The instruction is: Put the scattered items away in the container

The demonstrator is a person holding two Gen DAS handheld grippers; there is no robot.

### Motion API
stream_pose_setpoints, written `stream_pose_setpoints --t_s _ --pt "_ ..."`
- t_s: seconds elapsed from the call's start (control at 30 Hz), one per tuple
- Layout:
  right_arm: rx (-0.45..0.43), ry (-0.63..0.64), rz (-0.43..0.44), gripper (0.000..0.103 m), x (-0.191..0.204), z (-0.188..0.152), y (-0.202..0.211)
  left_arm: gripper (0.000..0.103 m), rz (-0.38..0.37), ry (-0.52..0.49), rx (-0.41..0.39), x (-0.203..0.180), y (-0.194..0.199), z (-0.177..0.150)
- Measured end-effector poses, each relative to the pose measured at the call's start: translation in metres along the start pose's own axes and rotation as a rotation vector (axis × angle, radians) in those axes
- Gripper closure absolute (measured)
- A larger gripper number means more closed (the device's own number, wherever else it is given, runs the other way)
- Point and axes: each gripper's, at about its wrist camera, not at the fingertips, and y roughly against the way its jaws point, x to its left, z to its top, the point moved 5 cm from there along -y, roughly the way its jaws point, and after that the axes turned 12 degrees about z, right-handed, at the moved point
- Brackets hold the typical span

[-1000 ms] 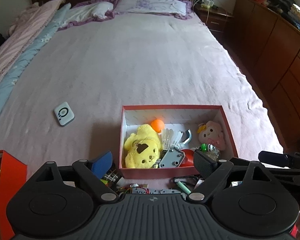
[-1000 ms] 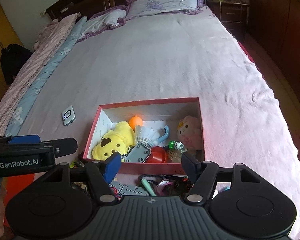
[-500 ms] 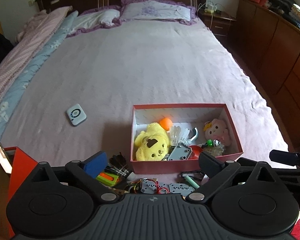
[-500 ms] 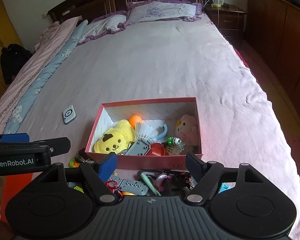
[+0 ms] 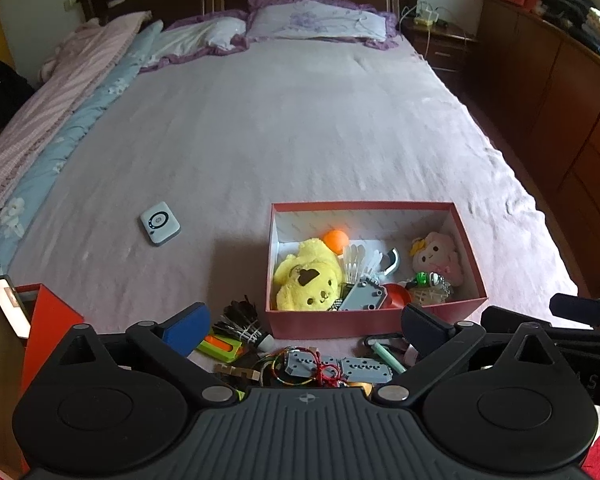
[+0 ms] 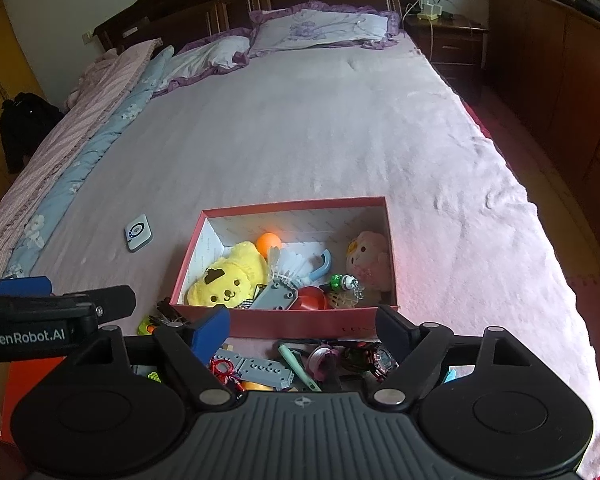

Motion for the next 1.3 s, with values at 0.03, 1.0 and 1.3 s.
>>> stream_pose_setpoints --t_s 0.03,1.0,1.3 --pt "0.0 -0.001 -0.001 0.021 -0.0008 -0.0004 0.0004 0.0 0.0 -0.002 0.001 -0.0007 0.0003 -0.0006" --pt "0.005 -0.026 -0.017 0.02 -0.0095 -0.0026 -0.0034 0.0 0.0 -0.027 0.022 -0.0074 -0.0057 -0.0036" --pt "0.01 -0.027 -0.017 0.019 -0.0099 -0.003 -0.0043 0.0 0.017 -0.035 0.027 -0.0061 -0.008 -0.0037"
